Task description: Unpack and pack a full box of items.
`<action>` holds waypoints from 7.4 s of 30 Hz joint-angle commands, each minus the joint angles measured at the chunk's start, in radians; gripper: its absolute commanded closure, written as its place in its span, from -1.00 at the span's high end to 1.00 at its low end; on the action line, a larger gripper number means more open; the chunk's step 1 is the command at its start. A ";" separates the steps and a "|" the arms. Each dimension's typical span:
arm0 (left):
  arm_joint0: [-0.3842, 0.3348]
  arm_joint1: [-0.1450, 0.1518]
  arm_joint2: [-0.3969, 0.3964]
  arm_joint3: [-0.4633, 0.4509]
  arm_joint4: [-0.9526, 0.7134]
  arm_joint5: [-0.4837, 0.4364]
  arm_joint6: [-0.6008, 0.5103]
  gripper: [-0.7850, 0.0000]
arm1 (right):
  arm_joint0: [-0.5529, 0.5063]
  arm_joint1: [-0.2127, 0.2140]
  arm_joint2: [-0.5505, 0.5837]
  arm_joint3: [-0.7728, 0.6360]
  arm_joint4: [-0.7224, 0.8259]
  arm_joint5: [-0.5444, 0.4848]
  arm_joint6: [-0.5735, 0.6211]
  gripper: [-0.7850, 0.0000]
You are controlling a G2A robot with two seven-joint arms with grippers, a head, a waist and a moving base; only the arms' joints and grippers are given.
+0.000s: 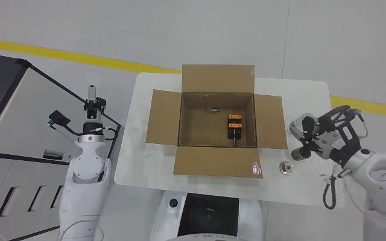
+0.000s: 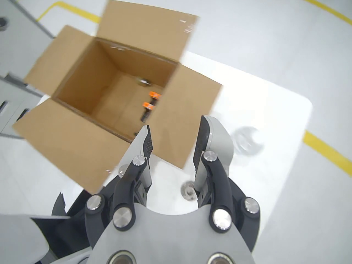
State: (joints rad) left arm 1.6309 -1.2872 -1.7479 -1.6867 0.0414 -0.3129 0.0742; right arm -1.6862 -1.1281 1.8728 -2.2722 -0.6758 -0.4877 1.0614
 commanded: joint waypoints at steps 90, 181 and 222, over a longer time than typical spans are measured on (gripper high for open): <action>0.000 0.000 0.000 0.000 0.000 0.000 0.000 1.00 | 1.203 -0.231 -1.474 1.421 -0.559 -0.440 -0.512 0.84; 0.028 -0.009 -0.040 0.002 -0.034 -0.037 -0.029 -1.00 | 1.245 -0.440 -1.587 1.774 -0.879 -0.159 -0.774 -1.00; 0.056 -0.014 -0.079 0.009 -0.055 -0.119 -0.094 -1.00 | 1.300 -0.518 -1.598 2.035 -0.997 -0.260 -1.217 -1.00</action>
State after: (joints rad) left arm 1.6866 -1.3009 -1.8272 -1.6788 -0.0113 -0.4319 -0.0173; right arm -0.3937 -1.6524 0.2755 -0.2406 -1.6656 -0.7292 -0.1268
